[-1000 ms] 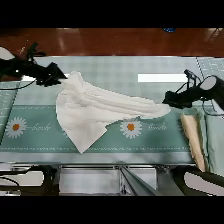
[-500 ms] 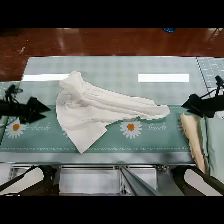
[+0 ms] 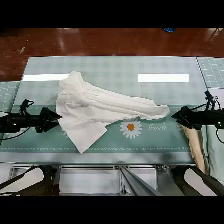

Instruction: Fold the shirts.

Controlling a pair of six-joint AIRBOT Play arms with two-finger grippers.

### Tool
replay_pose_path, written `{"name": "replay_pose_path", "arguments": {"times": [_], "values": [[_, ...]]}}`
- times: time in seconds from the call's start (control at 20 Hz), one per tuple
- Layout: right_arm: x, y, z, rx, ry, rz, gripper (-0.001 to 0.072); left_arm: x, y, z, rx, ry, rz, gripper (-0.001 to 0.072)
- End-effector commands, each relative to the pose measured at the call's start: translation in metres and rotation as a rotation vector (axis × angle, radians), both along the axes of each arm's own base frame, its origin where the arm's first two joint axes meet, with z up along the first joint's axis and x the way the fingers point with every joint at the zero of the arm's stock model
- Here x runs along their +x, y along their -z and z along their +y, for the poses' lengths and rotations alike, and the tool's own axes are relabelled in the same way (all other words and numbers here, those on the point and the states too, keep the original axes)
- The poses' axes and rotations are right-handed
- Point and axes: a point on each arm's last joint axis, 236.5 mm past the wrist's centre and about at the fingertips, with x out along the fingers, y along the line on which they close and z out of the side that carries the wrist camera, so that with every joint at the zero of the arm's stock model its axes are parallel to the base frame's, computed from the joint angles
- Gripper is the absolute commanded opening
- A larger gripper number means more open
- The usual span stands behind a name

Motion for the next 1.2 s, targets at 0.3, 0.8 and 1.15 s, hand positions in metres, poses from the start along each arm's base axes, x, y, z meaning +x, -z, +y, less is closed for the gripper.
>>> {"name": "replay_pose_path", "arguments": {"times": [0.3,0.8,1.15], "values": [[0.008,0.005,-0.006,-0.002,0.065,-0.008,0.0404,0.034,0.004,-0.014,0.03,0.073,-0.058,0.0019],[0.051,0.052,0.048,0.157,0.007,0.003,0.0396,0.038,-0.003,-0.015,0.021,0.087,-0.071,0.0019],[0.121,-0.062,0.07,0.143,-0.26,-0.253,0.0018,0.095,-0.1,-0.009,0.035,0.132,-0.33,0.0019]]}}
